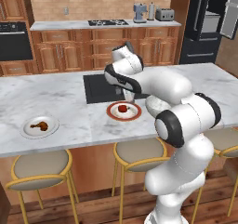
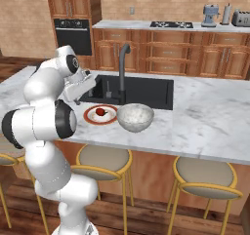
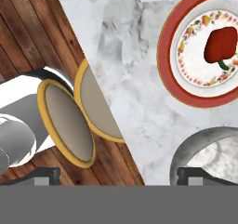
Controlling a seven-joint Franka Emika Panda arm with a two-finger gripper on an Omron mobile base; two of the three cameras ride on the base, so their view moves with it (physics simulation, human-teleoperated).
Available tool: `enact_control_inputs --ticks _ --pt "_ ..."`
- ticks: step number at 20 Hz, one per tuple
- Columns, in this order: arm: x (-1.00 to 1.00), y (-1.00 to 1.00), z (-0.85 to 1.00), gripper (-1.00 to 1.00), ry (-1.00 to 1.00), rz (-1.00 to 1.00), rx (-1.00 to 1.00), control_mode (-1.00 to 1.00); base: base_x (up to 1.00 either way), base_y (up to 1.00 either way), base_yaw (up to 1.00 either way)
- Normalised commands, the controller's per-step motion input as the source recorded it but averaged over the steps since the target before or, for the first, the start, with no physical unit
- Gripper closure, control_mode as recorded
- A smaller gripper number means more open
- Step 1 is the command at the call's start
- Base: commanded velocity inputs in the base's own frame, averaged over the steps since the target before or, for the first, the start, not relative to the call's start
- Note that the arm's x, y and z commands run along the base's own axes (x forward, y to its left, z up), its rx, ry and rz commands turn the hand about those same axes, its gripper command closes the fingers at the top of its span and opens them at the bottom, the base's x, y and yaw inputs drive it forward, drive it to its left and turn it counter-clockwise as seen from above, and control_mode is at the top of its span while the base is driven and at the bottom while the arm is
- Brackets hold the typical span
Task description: Pick the chicken drumstick and bell pepper from their plates and place them in the bowl. Then put the bowl in the fridge.
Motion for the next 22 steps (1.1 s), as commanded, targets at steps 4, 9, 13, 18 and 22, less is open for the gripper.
enact_control_inputs --ticks 4,9,13,18,22 --pt "0.09 0.0 -0.3 -1.0 -0.14 0.01 0.19 -1.0 0.0 0.0 0.0" --pt "0.0 0.0 -0.36 -1.0 -0.3 0.01 0.19 -1.0 0.0 0.0 0.0" --pt "0.1 0.01 -0.31 -1.0 -0.23 0.01 0.08 -1.0 0.0 0.0 0.0" --pt "0.3 0.02 -0.19 -1.0 -0.05 0.0 0.0 -1.0 0.0 0.0 0.0" --pt "0.38 0.02 -0.15 -1.0 0.0 0.01 -0.01 -1.0 0.0 0.0 0.0"
